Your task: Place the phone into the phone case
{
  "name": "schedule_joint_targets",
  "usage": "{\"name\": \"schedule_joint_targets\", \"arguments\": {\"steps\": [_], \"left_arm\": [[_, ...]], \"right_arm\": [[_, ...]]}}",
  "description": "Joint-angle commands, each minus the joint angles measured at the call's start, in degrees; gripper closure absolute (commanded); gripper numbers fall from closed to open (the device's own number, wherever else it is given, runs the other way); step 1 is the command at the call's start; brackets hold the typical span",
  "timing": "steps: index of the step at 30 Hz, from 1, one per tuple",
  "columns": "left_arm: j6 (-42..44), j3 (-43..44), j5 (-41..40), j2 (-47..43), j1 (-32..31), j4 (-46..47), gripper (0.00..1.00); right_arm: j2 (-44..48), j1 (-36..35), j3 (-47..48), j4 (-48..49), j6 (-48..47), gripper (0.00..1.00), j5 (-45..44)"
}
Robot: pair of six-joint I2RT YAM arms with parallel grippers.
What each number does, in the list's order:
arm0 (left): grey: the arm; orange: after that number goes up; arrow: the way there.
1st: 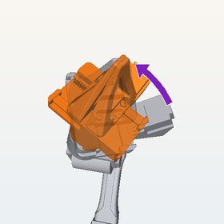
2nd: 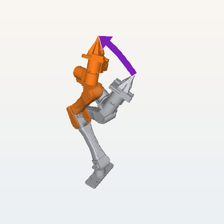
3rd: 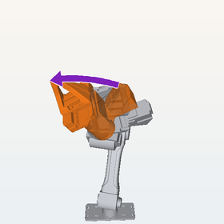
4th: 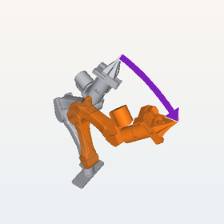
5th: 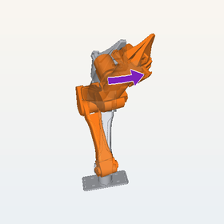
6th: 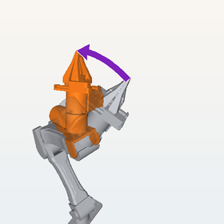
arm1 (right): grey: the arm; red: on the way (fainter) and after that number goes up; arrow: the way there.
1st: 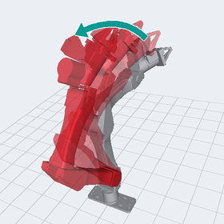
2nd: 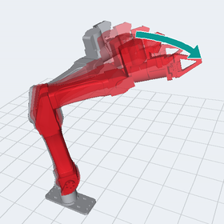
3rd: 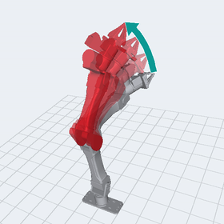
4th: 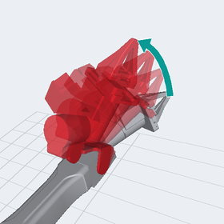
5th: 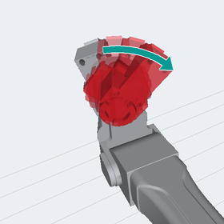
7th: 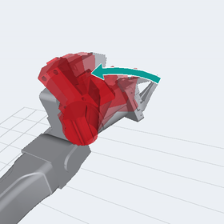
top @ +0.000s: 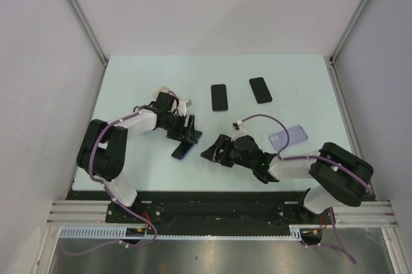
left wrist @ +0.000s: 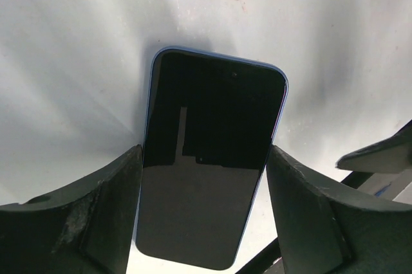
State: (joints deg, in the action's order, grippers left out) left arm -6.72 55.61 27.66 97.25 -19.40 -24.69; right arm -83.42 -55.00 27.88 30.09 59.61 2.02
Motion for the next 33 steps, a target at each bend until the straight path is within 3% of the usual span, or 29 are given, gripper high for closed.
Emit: {"name": "schedule_joint_targets", "arguments": {"steps": [1,12,22,25,33], "left_arm": [[-6.02,-2.96,1.96,-1.19,-1.17,4.64,0.45],[-11.91,-6.92,-1.46,-0.31,-4.42,10.54,0.44],[-14.72,-6.84,-4.01,-0.40,-6.79,11.85,0.42],[-15.60,-6.57,-3.93,-0.57,-7.14,12.03,0.39],[-17.45,-6.05,-3.05,-2.50,-7.23,13.70,0.23]], "right_arm": [[-7.35,-0.28,0.68,14.63,7.26,0.29,-6.41],[-17.30,-0.46,3.32,21.59,10.78,0.34,-4.13],[-21.43,-0.90,5.69,20.10,13.51,0.34,-4.57],[-22.22,-0.98,6.31,19.22,13.60,0.40,-4.74],[-24.33,-0.46,7.80,18.61,12.98,0.76,-4.13]]}}
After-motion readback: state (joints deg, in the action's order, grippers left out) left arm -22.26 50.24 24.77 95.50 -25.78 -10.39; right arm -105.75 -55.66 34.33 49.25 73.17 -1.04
